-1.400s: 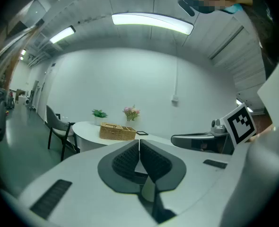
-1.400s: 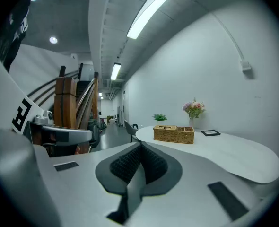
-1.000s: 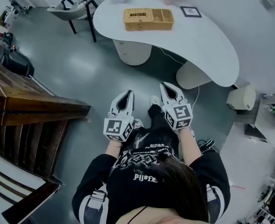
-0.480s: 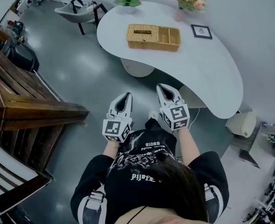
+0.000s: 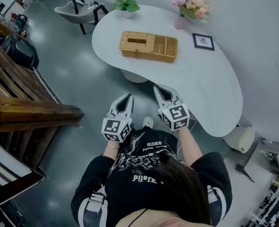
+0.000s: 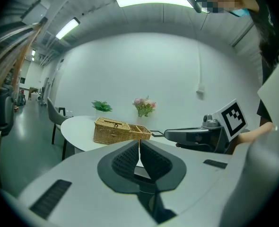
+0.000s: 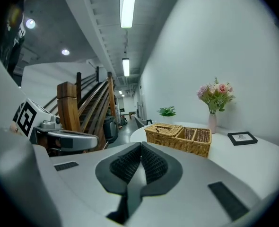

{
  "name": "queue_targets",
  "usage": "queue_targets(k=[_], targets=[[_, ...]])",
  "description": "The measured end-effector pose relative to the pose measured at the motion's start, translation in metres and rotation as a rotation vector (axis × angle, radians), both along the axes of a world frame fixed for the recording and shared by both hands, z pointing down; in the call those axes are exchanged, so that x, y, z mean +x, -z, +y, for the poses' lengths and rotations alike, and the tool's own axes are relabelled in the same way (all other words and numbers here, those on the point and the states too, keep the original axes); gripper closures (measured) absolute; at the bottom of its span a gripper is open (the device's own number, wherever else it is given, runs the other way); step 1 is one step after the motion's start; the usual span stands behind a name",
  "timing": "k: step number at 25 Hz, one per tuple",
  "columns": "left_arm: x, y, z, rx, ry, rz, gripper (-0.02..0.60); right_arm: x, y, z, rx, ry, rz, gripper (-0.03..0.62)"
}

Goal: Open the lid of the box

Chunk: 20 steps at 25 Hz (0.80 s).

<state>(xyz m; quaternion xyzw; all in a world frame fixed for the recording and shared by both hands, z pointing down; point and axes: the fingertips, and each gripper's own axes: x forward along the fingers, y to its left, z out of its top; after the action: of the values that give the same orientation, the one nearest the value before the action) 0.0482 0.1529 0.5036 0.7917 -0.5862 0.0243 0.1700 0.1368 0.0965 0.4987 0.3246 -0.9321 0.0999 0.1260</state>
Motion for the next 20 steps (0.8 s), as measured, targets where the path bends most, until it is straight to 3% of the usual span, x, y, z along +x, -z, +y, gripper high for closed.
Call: queue_targets(k=[6, 12, 20], targets=[[0.008, -0.002, -0.012, -0.020, 0.013, -0.005, 0.557, 0.012, -0.006, -0.016, -0.016, 0.014, 0.020, 0.568], [-0.007, -0.003, -0.028, -0.021, 0.049, -0.011, 0.557, 0.005, -0.005, -0.030, -0.010, 0.025, 0.035, 0.568], [-0.043, -0.008, -0.076, -0.019, 0.015, -0.004, 0.556, -0.013, -0.007, -0.068, -0.008, -0.026, 0.050, 0.568]])
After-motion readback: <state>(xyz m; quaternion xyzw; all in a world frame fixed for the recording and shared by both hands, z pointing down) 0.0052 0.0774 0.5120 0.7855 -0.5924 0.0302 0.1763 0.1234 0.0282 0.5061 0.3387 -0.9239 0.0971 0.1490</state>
